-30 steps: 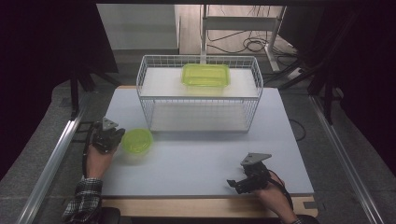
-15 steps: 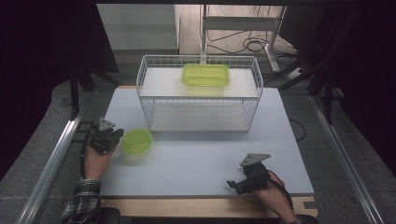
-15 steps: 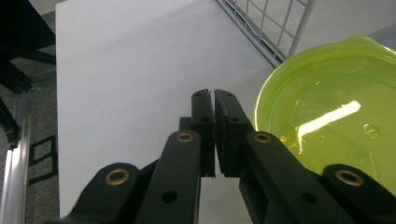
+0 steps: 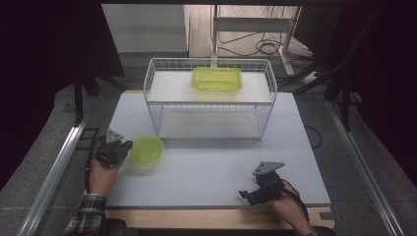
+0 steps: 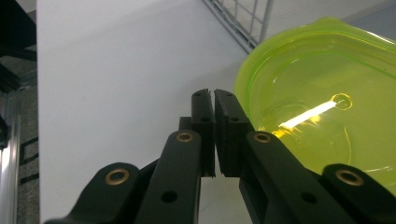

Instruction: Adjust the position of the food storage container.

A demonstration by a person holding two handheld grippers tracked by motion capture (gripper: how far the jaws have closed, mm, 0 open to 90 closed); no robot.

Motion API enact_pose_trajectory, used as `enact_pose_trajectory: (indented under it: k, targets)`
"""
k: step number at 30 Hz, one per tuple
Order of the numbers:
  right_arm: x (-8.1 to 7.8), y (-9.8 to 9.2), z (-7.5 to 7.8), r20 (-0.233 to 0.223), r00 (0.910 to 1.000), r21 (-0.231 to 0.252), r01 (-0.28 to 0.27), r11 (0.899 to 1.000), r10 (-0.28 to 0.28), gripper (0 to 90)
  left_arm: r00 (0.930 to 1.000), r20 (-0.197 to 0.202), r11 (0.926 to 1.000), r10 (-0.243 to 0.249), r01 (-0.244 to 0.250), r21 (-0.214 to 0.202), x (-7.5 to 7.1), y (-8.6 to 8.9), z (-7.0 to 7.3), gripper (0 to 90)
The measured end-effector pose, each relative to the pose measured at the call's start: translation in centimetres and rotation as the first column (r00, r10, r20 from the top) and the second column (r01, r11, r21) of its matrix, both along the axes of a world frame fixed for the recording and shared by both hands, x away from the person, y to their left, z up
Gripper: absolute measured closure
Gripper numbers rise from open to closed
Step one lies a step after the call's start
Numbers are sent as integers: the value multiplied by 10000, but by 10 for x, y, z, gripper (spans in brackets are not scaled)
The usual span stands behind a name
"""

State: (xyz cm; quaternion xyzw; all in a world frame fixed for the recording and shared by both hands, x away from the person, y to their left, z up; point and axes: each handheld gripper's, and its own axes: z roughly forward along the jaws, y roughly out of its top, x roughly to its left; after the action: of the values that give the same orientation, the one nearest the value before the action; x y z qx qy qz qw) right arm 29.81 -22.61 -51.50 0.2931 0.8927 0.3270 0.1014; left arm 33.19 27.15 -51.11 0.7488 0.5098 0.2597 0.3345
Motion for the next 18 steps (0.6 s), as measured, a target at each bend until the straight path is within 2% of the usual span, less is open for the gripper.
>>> enact_pose_trajectory:
  k: [11,18]
  targets:
    - [0,1,0,-48,10000,-52,0,10000,0,86,9974,4,9974,-716,716,-108,4,-23,1,881]
    - [0,0,0,13,10000,-33,22,10000,-22,86,9902,-64,9902,-1399,1398,-62,4,-46,3,881]
